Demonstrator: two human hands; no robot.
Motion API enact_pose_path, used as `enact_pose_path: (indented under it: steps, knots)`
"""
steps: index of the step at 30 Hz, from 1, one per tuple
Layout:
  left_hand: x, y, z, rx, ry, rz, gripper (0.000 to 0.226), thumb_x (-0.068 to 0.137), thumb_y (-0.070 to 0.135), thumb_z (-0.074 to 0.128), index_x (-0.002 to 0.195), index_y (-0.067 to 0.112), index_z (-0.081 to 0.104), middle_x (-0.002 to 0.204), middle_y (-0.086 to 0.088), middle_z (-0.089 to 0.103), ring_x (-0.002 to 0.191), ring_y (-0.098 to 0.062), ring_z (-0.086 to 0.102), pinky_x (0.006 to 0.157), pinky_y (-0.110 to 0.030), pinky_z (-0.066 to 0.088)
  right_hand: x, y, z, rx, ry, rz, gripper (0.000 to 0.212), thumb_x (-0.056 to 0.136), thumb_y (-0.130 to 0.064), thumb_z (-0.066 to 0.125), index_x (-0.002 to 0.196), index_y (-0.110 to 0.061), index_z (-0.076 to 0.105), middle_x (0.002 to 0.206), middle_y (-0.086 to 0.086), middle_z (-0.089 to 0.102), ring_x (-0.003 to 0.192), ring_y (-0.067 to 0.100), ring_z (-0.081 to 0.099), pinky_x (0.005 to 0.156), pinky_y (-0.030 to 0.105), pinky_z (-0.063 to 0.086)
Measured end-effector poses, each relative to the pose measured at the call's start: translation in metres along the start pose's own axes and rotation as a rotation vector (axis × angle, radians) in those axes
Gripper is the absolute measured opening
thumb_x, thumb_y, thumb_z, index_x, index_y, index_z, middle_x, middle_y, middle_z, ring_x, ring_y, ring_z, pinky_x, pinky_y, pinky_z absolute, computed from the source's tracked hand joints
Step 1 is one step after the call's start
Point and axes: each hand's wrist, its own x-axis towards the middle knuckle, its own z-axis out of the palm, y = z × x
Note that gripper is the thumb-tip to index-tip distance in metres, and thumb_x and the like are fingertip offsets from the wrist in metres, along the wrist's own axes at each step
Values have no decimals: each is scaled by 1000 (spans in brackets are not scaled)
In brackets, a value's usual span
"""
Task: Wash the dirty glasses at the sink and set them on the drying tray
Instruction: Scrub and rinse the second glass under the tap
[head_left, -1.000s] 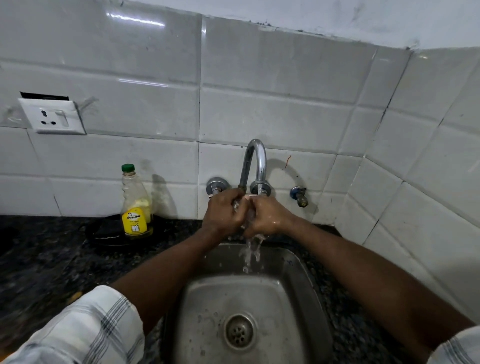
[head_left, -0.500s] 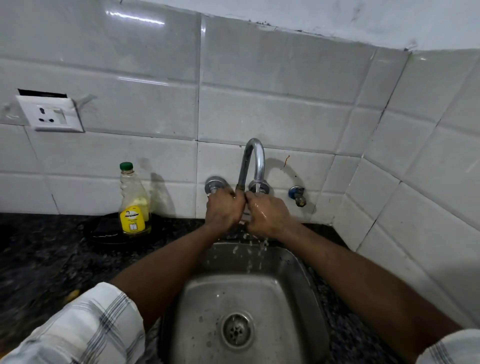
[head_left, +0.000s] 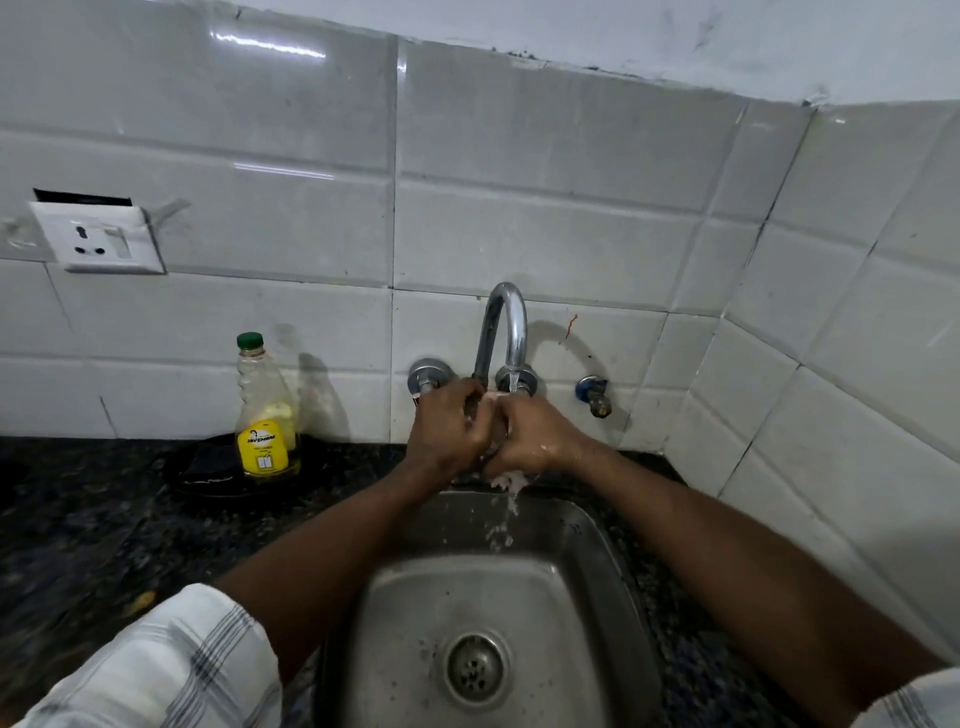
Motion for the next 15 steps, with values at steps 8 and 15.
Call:
enact_pose_path:
  steps: [8,15]
  knots:
    - [10,4,11,-135,-118,-362,56,103,51,36,80,12,68,77,-6,70,74,-19,67,74,-37,55,-3,8,18,-179,188,4,61,69,-41,79,121,-22,54,106,-1,67,91,21,65,77,35,57]
    - [4,-15,8,-375,-161,-807,62,102,58,33,101,5,65,87,-20,73,68,-28,68,63,-36,57,-16,15,27,740,186,207,45,68,-16,85,101,-31,59,99,-5,69,92,13,68,81,34,57]
